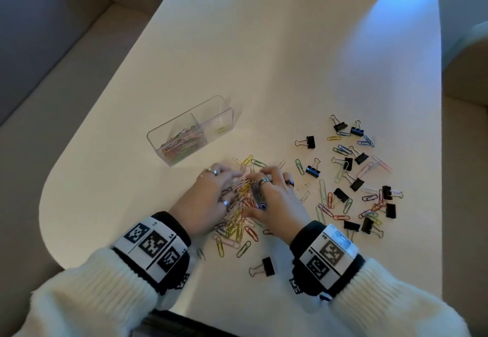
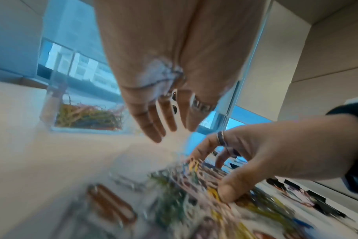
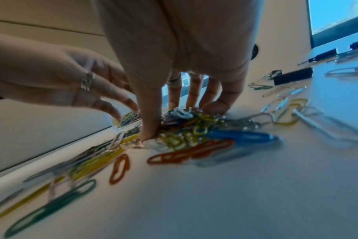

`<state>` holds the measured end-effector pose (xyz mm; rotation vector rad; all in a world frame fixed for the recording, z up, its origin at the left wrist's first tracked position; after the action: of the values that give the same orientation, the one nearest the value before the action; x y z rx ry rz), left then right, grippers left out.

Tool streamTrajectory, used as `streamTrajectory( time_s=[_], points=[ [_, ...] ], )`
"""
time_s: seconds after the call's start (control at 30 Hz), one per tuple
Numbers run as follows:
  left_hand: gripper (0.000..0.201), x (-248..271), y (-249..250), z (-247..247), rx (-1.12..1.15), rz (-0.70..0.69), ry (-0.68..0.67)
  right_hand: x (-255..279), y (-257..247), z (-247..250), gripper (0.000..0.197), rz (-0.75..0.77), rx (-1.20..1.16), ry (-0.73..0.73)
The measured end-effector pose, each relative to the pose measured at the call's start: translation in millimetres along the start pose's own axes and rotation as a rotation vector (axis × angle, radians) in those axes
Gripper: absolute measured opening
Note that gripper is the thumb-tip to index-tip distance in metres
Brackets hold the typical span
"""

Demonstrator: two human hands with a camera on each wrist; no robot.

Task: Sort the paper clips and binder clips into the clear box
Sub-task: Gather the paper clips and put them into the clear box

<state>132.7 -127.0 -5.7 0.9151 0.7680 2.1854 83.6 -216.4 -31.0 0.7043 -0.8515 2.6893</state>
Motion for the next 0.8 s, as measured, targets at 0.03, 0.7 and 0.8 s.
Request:
streamTrajectory(
  time_s=[0.03,0.7,0.8],
  points=[
    [0.041,4,6,14,0.001,-0.043,0.09,-2,2,2,0.058,-0.008,-0.046,0.002],
    [0.078,17,-66,115,0.02,0.219,0.52,-22,-63,97,0.007,0.231,-0.253,0.223],
    [0.077,20,-67,113,0.032,0.185,0.568,-27,-111,118,0.007,0.401,-0.257,0.303]
  ],
)
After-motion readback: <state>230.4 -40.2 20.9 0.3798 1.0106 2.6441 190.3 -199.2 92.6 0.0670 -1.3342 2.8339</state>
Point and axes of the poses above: each hand's wrist, its own x-axis away from the middle knuckle, its own z-axis out of the back of the hand, y = z × x, the point moved 10 cm from there along -x, towards the middle knuckle, and after that the axes turned 8 degrees about -y, right-handed, at the moved point
